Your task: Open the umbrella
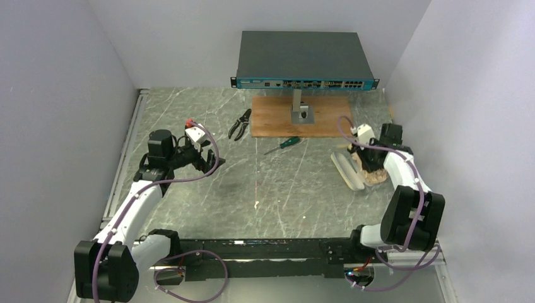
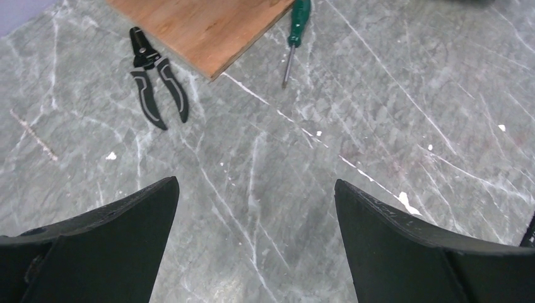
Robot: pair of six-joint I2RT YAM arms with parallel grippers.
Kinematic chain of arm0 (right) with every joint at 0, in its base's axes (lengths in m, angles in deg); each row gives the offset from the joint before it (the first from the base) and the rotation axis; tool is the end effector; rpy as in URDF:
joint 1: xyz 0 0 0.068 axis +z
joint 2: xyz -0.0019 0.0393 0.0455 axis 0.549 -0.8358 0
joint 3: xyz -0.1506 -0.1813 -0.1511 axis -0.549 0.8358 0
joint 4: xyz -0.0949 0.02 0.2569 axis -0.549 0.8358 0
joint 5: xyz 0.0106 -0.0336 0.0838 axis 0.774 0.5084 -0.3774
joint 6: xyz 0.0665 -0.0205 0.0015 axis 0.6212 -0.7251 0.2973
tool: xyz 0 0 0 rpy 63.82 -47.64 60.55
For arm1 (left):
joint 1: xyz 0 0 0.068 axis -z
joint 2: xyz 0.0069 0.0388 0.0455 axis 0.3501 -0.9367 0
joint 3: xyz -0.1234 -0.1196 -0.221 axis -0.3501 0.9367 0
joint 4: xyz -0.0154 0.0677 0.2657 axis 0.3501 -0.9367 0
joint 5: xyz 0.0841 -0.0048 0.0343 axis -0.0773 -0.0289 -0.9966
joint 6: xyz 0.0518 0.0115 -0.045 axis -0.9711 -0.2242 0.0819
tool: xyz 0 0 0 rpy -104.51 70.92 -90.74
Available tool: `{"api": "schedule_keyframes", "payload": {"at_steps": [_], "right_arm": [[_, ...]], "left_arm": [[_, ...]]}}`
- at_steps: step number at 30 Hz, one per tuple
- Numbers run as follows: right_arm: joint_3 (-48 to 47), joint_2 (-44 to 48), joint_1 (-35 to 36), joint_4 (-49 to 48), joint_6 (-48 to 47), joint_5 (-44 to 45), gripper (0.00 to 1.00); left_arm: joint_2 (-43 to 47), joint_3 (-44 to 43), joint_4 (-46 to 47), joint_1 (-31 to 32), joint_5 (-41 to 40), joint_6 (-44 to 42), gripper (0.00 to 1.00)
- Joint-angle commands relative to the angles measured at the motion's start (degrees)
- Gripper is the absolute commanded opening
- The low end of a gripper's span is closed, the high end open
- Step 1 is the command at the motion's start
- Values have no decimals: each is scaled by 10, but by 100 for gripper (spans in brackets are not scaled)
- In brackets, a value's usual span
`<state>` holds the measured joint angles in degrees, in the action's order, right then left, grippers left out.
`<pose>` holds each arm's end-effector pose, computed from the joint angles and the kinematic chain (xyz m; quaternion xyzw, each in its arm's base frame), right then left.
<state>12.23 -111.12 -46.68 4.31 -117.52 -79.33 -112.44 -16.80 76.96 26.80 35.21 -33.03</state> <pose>0.2721 -0.0567 0.1816 -0.2682 0.9253 -0.0641 0.2606 0.2398 -0.0651 0.2622 0.3411 0.7278 -0.2639 0.5332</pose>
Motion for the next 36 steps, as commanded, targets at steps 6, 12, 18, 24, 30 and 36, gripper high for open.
{"api": "schedule_keyframes", "payload": {"at_steps": [6, 12, 18, 24, 30, 36], "right_arm": [[-256, -9, -12, 165, -13, -183, 0], [-283, 32, 35, 240, 31, -278, 0], [-182, 49, 104, 156, 43, -174, 0], [-59, 43, 117, 107, 10, -190, 0], [-48, -22, 131, 61, 12, -186, 3], [-65, -58, 132, 24, 39, -125, 68]], "left_arm": [[6, -66, -54, -56, 9, 24, 100], [55, -72, -94, -61, 11, 11, 100], [65, -69, -123, -61, -8, 3, 100], [89, -43, -113, -61, 13, -5, 100], [82, -50, -126, -61, 31, -7, 100], [90, -49, -134, -61, 34, -13, 100]]}}
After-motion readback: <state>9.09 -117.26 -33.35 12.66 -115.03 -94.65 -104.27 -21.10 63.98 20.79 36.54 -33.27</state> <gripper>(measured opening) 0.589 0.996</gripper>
